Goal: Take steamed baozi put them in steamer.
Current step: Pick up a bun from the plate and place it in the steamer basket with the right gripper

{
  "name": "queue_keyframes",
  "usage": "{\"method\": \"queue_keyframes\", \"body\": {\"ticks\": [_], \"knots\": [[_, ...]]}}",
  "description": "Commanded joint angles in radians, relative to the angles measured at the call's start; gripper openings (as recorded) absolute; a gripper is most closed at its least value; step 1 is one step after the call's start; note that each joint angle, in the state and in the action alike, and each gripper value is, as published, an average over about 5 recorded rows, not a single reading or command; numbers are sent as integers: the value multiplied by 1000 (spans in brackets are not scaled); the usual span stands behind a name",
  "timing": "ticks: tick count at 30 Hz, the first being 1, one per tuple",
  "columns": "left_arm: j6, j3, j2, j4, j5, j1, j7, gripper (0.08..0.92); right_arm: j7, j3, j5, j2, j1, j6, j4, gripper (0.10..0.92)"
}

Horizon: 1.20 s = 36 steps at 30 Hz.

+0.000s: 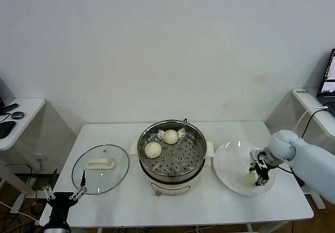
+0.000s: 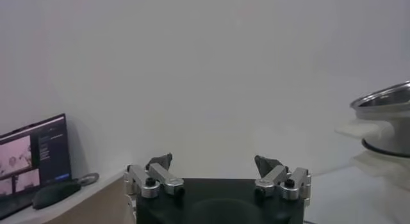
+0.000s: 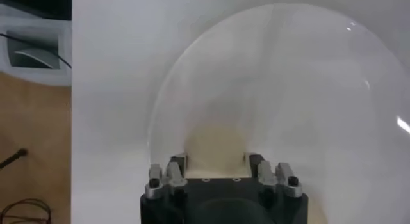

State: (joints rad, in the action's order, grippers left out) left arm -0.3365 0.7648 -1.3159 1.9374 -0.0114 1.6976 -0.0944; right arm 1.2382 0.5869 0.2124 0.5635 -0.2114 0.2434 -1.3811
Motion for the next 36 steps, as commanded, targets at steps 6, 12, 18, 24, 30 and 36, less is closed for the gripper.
{"method": "queue_keyframes", "body": {"ticks": [6,12,18,24,30,36], "knots": [[9,2,9,8,-11,-12,3,823,78,197,-228,30,528,-10,-4,543],[10,-2,11,8,-12,-22,4,823,69,393,-384,201,842,-42,11,543],[8,1,12,7,-14,-25,3,823,15,533,-474,396,913,-123,-32,550],[6,20,12,17,-16,-14,1,823,-43,606,-453,587,829,-229,-23,558],[5,48,11,24,-26,-5,1,823,-52,642,-334,689,738,-414,47,567],[2,56,1,24,-23,2,0,823,-52,670,-233,718,687,-563,63,573]]}}
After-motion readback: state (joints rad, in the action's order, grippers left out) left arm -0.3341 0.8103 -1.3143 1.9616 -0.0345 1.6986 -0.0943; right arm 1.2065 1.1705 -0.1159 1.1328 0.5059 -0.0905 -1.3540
